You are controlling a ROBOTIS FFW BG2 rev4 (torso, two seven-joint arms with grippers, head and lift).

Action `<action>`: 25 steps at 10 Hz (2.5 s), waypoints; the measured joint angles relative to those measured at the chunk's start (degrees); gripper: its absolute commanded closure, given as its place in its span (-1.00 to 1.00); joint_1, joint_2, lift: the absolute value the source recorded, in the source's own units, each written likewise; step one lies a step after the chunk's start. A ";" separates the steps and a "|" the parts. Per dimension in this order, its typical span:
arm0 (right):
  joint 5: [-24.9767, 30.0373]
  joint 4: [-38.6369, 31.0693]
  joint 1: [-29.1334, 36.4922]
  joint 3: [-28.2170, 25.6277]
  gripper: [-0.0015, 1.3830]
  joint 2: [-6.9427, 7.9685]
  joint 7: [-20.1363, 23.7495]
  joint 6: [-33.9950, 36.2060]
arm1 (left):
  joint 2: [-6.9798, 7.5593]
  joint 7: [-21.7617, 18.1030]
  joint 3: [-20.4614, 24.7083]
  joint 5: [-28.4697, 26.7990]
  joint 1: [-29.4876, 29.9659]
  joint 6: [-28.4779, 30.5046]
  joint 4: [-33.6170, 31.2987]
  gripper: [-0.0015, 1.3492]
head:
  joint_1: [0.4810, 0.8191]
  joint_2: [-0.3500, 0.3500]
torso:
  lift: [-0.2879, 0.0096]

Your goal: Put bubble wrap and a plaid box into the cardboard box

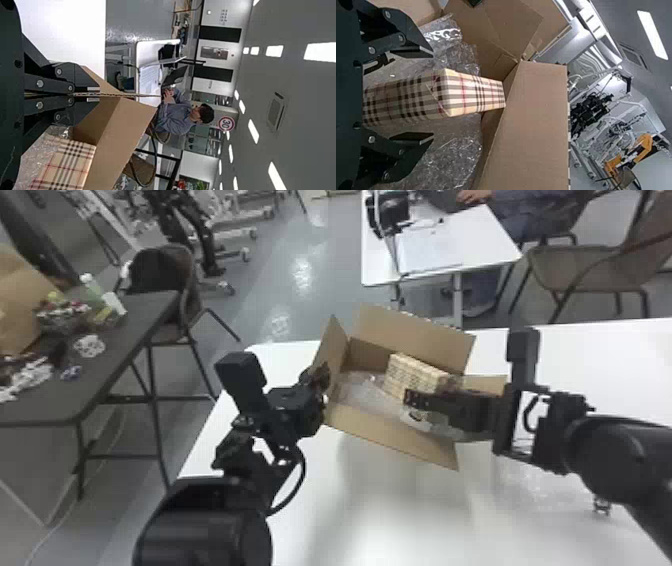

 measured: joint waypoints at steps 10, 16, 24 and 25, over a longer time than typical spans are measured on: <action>18.57 -27.49 14.43 -12.70 -0.79 -1.24 -9.48 -11.50 | -0.41 0.18 0.95 -0.61 0.69 -0.39 0.12 0.82 | -0.18 0.59 | 0.20; 30.65 -31.24 31.91 -18.99 -0.79 -0.83 -19.50 -30.94 | -0.53 0.26 2.08 -0.65 1.44 -0.57 0.17 0.82 | 0.21 0.30 | 0.20; 34.03 -29.56 36.63 -20.34 -0.79 0.16 -20.85 -32.91 | -0.53 10.63 3.85 6.42 0.42 1.01 5.38 0.82 | 0.27 0.36 | 0.20; 33.98 -29.57 36.67 -20.34 -0.79 0.13 -20.85 -32.62 | -0.53 13.10 3.71 6.70 0.31 -0.13 6.40 0.81 | 0.27 0.38 | 0.20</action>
